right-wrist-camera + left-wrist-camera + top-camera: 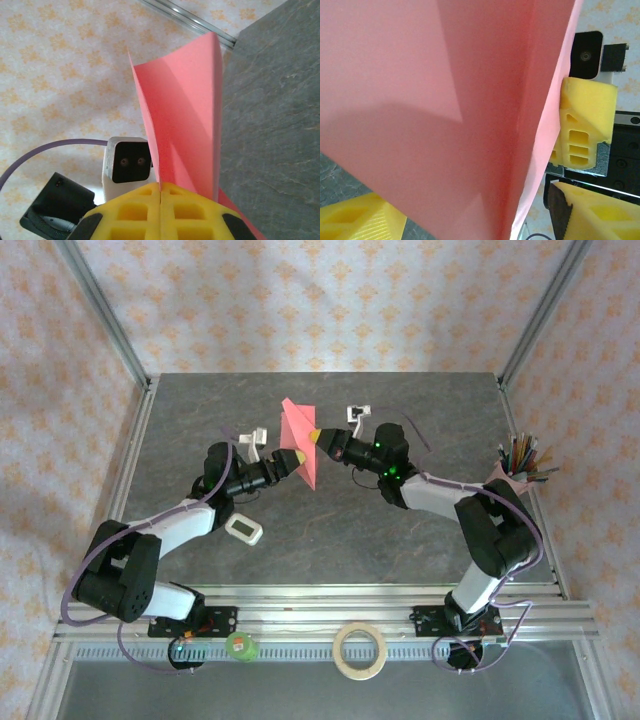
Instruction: Fold a paper plane with a square sheet of paper (pick it up from the middle)
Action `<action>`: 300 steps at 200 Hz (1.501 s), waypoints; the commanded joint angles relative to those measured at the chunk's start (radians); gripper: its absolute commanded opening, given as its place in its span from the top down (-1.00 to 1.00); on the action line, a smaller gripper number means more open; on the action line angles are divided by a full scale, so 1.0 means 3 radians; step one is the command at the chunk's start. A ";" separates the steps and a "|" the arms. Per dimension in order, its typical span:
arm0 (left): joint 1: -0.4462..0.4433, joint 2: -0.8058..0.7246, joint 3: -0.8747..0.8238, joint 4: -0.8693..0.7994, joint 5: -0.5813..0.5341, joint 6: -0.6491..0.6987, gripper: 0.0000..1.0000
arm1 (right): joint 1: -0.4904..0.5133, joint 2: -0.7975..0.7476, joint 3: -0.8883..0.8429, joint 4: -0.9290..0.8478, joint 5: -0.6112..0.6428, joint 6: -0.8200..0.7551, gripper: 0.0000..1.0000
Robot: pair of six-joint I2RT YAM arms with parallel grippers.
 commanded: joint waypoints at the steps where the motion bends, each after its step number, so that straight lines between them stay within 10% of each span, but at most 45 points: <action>1: -0.0021 -0.0105 0.0114 -0.0128 -0.0193 0.0189 -0.44 | -0.0013 0.0024 -0.0050 0.0236 -0.0085 0.0100 0.90; 85: -0.0020 -0.0643 -0.0184 -0.0720 -0.0723 0.0526 -0.65 | -0.0043 -0.0124 -0.0066 -0.0073 0.0164 -0.0121 0.91; 300: -0.0178 0.0113 0.0273 0.0554 0.0028 0.0083 0.20 | -0.0049 -0.0053 -0.0077 0.0220 -0.0152 0.0350 0.90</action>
